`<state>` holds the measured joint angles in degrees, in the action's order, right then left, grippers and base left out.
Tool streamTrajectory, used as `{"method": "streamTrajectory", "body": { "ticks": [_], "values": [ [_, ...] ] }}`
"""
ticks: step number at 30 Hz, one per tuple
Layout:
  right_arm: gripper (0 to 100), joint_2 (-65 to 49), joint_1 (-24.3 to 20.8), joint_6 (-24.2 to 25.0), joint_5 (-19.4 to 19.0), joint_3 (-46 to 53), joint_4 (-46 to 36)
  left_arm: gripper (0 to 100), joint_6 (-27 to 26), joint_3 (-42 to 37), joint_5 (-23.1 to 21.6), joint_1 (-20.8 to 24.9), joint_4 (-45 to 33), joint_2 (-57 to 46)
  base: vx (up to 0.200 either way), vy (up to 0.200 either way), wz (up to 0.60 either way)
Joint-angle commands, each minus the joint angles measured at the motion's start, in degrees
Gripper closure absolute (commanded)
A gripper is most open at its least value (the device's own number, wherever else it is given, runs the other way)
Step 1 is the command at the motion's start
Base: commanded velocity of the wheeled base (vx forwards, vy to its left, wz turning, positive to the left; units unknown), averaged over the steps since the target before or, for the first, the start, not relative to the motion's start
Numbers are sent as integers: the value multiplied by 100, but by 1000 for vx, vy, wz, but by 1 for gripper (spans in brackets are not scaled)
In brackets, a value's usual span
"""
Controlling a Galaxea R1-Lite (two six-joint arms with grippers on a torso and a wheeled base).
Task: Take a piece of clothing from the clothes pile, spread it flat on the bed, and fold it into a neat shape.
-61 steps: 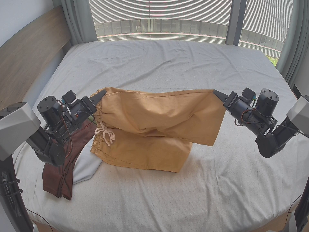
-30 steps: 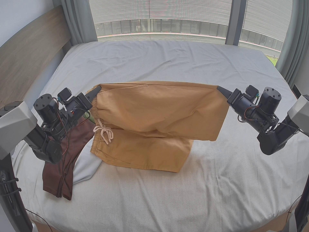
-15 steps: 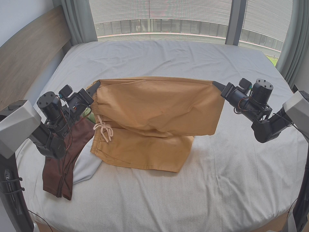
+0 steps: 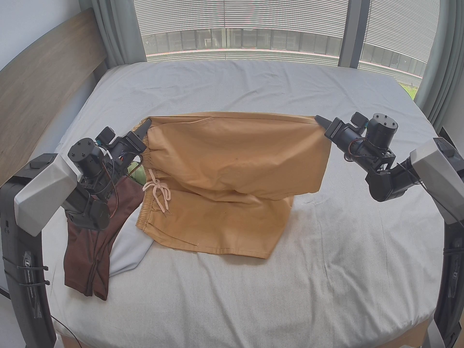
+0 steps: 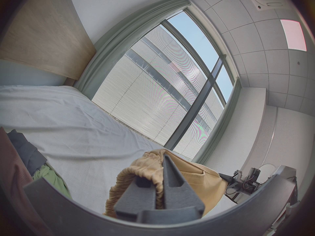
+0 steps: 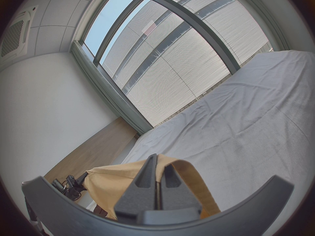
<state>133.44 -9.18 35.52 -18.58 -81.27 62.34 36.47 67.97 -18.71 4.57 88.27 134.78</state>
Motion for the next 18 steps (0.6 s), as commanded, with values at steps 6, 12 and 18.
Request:
{"method": "streamTrajectory", "body": {
  "ticks": [6,12,18],
  "values": [
    [100,1009,-31,-2,-14,-1286,-284,100,-18,998,113,-26,-152,690,0,0,0],
    [100,1431,-49,-2,-5,-1874,-451,100,-9,1324,166,-62,-293,866,0,0,0],
    [100,1685,-40,-2,-5,-2516,-662,100,18,1552,149,-123,-355,1050,0,0,0]
  ]
}}
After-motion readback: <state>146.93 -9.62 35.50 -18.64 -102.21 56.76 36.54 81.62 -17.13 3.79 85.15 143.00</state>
